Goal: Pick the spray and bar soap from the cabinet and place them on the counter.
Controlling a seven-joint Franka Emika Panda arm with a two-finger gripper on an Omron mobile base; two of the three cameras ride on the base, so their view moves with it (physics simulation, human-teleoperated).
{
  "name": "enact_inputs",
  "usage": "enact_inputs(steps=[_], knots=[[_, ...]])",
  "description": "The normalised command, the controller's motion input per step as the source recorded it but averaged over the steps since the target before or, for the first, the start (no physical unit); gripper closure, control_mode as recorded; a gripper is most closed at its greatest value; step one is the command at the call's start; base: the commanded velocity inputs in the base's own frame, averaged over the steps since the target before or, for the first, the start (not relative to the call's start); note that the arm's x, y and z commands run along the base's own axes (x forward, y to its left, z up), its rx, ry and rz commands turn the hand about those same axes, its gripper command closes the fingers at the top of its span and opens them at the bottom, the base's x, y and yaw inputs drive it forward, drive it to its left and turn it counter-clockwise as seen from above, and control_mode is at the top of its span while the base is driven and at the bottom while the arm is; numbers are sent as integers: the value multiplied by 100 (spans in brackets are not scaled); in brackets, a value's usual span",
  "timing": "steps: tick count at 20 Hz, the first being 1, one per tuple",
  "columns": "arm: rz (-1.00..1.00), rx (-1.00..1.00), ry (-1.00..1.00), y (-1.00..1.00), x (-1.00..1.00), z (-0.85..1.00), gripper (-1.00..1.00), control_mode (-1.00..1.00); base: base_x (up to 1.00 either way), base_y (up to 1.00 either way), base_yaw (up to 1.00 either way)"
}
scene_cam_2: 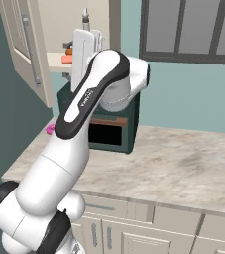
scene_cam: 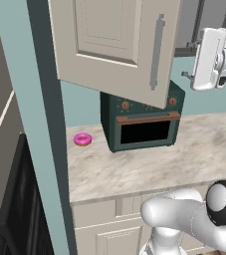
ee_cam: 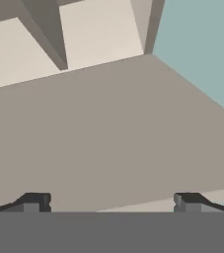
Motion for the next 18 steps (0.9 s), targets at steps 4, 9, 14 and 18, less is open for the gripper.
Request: enact_inputs(steps=[4,9,14,18], knots=[[12,0,0,15,2,-1,-100,-100,0,0,0],[15,0,0,9,0,-2,-100,-100,0,0,0],[13,0,0,14,0,0,-100,-100,0,0,0],[6,0,0,26,-5,0,-100,-100,0,0,0]])
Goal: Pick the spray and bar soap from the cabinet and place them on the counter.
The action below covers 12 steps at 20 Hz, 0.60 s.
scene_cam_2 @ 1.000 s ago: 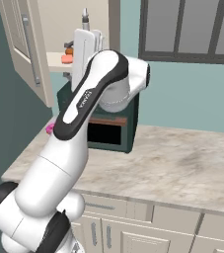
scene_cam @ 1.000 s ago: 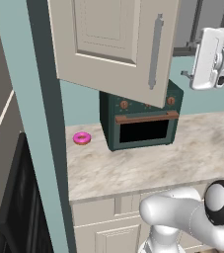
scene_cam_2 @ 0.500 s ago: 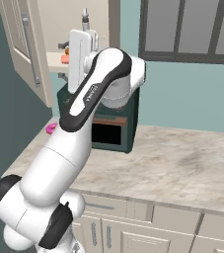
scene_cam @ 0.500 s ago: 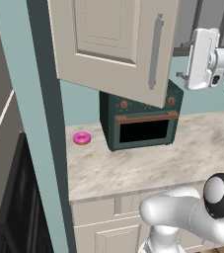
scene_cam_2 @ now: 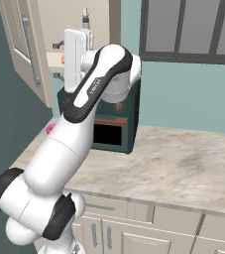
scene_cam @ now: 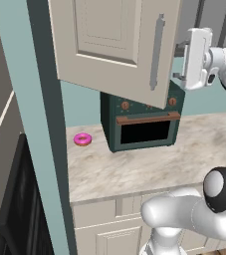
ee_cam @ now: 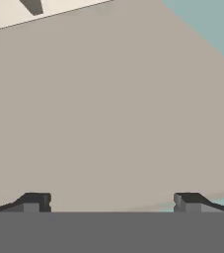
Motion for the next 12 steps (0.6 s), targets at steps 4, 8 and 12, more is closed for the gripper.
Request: enact_inputs(steps=[4,8,12], knots=[[3,0,0,33,-7,0,-100,-100,0,0,0],[2,0,0,31,-20,0,-100,-100,0,0,0],[1,0,0,25,-22,0,-100,-100,0,0,0]])
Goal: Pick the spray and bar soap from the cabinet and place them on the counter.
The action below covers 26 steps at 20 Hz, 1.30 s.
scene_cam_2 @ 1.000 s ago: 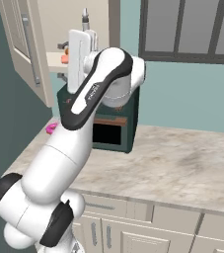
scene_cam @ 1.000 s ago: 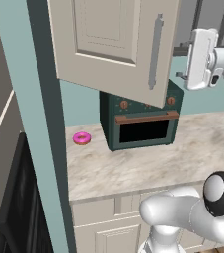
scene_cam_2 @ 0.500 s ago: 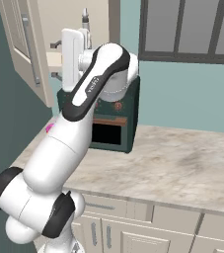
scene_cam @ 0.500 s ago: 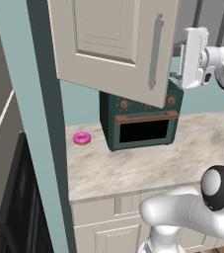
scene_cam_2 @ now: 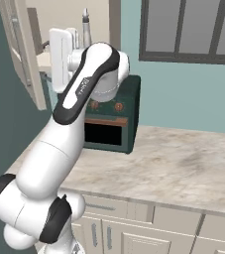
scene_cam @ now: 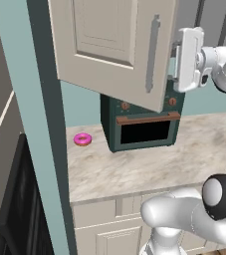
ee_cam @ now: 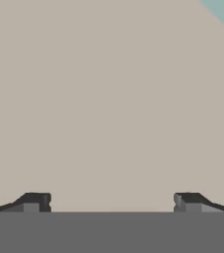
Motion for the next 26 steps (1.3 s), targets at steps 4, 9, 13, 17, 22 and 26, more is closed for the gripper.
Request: enact_inputs(steps=[4,9,13,17,22,26], knots=[[0,0,0,30,-19,0,-100,-100,0,0,0],[0,-2,-1,47,-14,0,-100,-100,0,0,0],[0,-4,0,55,0,0,-100,-100,0,0,0],[0,-4,0,55,0,0,-100,-100,0,0,0],[0,-3,0,54,0,0,-100,-100,0,0,0],[0,-4,0,59,0,0,-100,-100,0,0,0]])
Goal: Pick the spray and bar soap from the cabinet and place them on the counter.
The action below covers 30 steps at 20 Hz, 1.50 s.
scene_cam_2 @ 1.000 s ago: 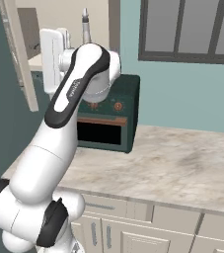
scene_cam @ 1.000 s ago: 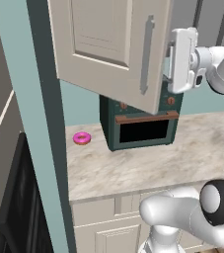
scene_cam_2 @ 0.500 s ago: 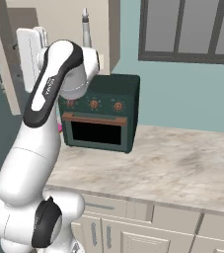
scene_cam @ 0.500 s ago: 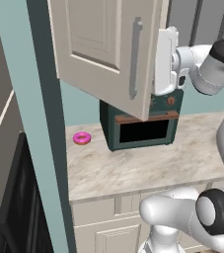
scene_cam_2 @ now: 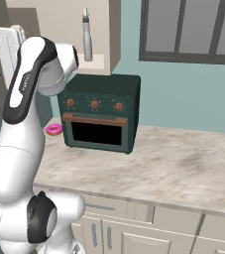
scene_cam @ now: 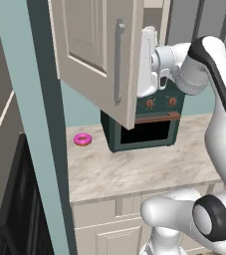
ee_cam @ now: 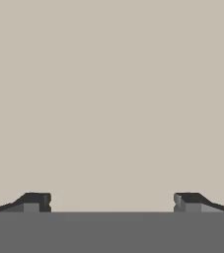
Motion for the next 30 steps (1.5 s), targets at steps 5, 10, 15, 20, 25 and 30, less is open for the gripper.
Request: enact_inputs(steps=[5,10,15,20,25,30], knots=[[0,-7,-2,67,0,0,-100,-100,0,0,0],[0,-5,0,64,1,0,-100,-100,0,0,0],[0,-2,0,44,0,0,-100,-100,0,0,0],[0,-3,0,39,0,0,-100,-100,0,0,0],[0,-2,0,26,-3,0,-100,-100,0,0,0],[0,0,-1,2,-18,0,-100,-100,0,0,0]])
